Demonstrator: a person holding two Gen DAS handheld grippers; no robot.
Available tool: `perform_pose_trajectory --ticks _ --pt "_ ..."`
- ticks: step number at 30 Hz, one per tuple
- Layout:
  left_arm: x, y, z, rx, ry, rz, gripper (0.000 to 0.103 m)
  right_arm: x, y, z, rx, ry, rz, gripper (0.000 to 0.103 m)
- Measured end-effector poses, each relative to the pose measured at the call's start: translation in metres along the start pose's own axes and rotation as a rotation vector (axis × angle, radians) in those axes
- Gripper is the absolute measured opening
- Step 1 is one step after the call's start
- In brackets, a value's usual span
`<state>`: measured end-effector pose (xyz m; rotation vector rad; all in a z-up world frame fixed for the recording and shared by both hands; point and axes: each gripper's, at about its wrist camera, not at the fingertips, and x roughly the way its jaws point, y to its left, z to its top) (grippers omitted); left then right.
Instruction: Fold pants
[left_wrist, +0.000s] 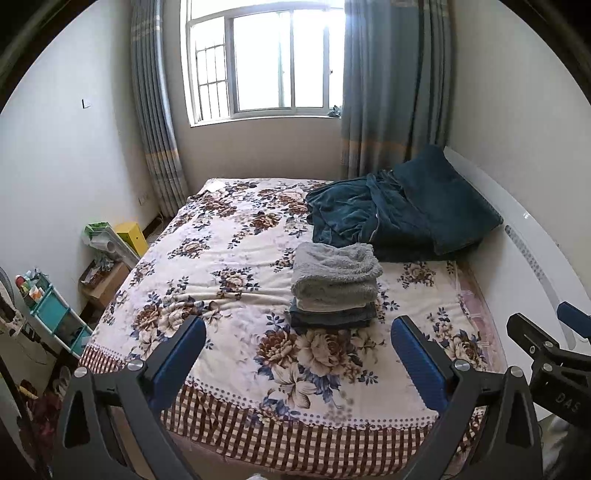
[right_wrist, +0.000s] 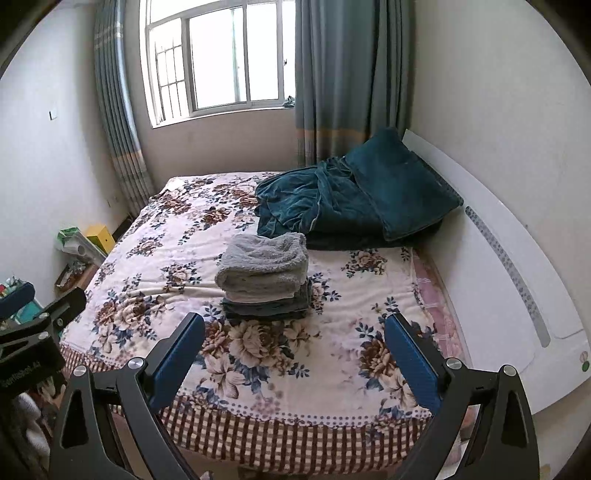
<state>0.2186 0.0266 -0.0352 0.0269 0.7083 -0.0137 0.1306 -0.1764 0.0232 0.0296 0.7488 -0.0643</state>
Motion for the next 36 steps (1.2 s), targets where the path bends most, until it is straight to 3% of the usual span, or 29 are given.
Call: perform_pose_trajectory --ticks 7,21,36 --pt "0.021 0.006 0.002 -0.029 -0.004 -0.003 0.103 0.027 0.004 0.01 0.007 -0.004 -0.037 0.102" --pt "0.058 -0.003 0.017 0.006 0.009 0.047 0.103 0.079 0.017 0.032 -0.009 -0.01 -0.093 0.102" --pt "0.058 -0.004 0.023 0.009 0.002 0.046 0.103 0.088 0.023 0.026 0.007 0.007 -0.088 0.102"
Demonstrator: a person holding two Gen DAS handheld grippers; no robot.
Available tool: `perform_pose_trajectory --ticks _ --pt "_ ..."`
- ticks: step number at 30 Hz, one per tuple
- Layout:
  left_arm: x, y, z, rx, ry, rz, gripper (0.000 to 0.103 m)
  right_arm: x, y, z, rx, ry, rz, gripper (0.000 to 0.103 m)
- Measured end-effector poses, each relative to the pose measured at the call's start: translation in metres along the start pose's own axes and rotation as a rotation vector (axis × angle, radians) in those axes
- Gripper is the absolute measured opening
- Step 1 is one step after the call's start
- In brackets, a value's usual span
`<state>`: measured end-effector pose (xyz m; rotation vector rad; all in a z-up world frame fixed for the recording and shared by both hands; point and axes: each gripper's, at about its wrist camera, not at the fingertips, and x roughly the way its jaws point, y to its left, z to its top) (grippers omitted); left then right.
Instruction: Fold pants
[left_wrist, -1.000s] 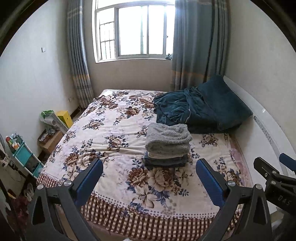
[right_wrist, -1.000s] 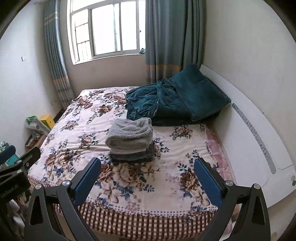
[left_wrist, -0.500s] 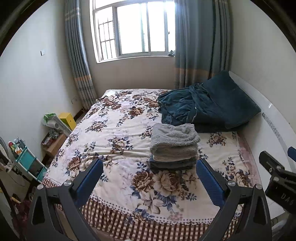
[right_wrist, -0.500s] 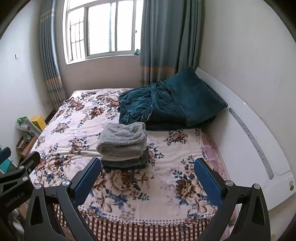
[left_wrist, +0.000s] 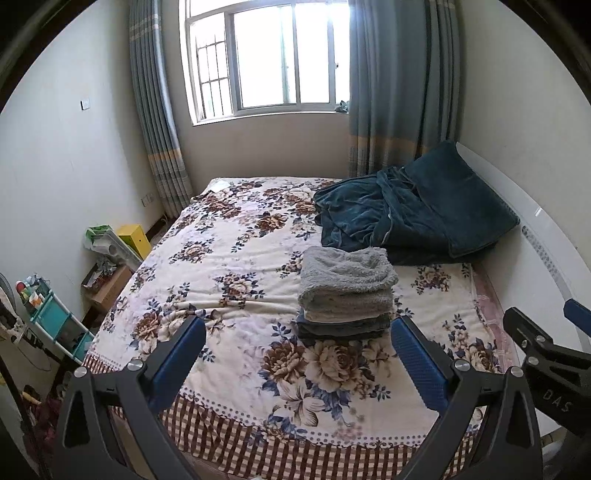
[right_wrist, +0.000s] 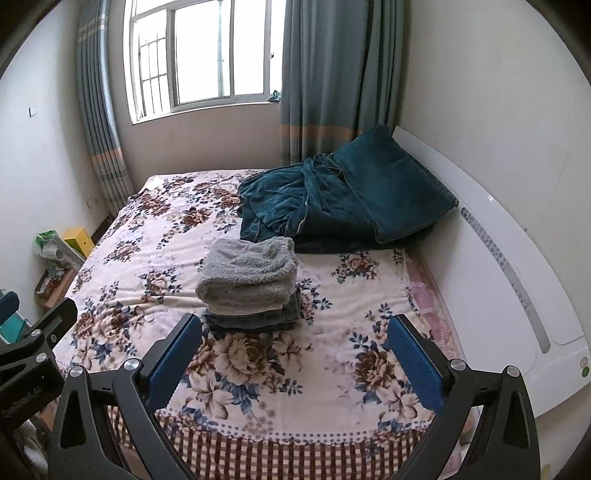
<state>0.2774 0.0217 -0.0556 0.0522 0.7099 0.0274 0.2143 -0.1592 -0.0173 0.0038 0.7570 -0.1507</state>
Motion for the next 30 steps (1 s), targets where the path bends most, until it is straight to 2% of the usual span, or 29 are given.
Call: perform_pose_trajectory --ticks 30 --pt "-0.0107 -0.0024 -0.0042 -0.019 -0.01 0.012 0.103 -0.0042 -0.0052 0.0014 0.003 -0.007 0.007 0.102"
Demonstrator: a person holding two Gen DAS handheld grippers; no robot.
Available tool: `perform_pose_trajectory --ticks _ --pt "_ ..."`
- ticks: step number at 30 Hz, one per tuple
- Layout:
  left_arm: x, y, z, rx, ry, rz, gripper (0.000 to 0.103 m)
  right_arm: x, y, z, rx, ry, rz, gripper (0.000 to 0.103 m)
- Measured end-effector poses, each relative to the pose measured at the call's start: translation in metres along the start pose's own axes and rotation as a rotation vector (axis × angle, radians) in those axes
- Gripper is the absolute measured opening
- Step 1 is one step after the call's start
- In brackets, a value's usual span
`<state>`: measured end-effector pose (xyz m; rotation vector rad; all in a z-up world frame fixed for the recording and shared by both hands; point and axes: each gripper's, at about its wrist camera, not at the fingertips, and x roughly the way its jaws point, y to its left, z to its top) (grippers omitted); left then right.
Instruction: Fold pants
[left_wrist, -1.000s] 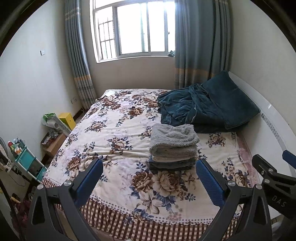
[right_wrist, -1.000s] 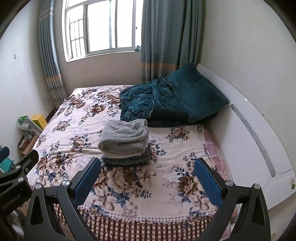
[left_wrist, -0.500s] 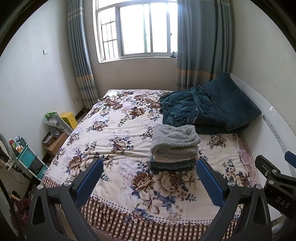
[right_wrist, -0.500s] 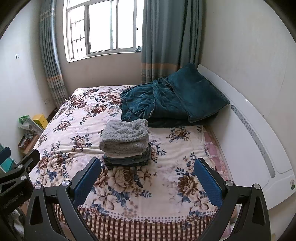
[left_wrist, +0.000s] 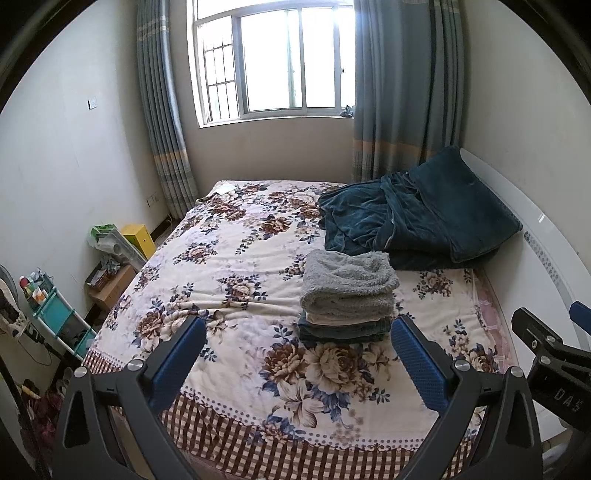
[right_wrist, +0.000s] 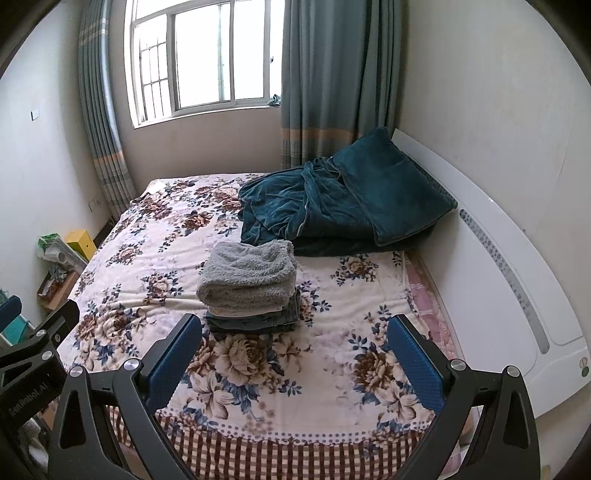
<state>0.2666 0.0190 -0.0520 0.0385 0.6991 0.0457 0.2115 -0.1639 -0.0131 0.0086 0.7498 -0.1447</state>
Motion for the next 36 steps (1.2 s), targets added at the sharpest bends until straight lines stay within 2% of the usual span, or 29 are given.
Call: perform_pose_trajectory --ticks 36 --pt "-0.005 -0.0024 0.0038 0.006 -0.001 0.002 0.103 -0.0052 -0.0035 0.0029 0.017 0.005 0.003 0.103"
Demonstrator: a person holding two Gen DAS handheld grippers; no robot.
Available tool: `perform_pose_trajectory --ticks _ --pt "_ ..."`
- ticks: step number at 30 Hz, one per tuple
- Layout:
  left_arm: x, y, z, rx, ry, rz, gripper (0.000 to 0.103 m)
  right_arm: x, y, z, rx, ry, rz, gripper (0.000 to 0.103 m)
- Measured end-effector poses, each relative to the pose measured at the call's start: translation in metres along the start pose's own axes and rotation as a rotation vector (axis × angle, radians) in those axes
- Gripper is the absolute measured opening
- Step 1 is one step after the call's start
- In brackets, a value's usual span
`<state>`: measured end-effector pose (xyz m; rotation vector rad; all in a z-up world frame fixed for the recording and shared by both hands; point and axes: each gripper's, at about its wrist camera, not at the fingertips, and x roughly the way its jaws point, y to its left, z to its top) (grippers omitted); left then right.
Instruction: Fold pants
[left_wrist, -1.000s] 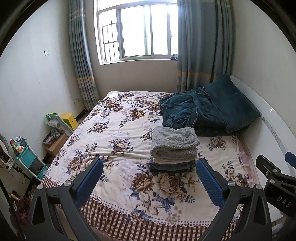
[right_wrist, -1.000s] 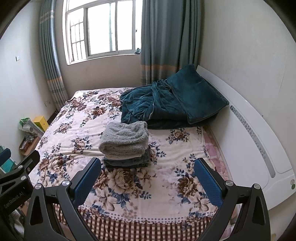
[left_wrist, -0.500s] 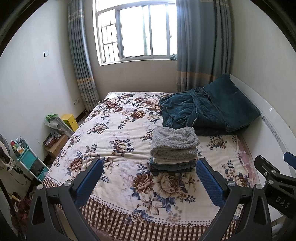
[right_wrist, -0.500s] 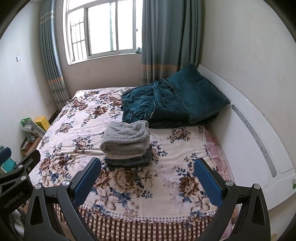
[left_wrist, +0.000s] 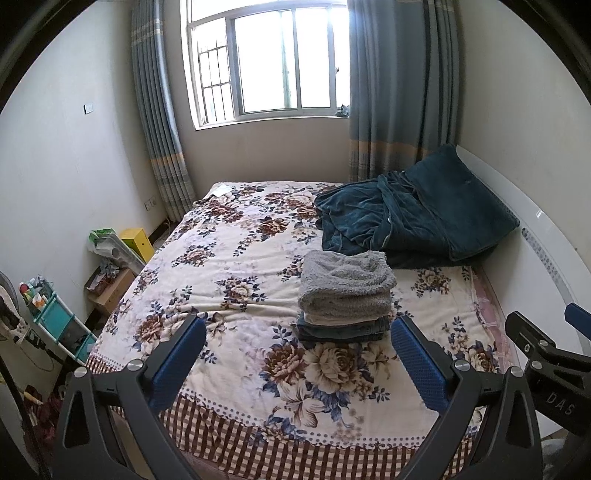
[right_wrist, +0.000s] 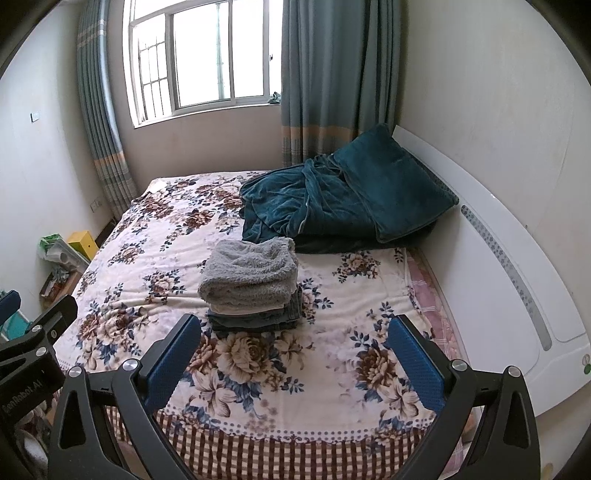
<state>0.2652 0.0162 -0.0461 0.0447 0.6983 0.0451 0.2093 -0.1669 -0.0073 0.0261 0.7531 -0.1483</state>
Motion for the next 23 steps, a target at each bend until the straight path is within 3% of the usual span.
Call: perform_pose_trajectory --ticks 23 --pt "0.0034 0.0056 0.0063 0.001 -0.007 -0.006 0.103 0.0016 -0.0032 -0.0016 0.002 -0.004 0.002 0.103"
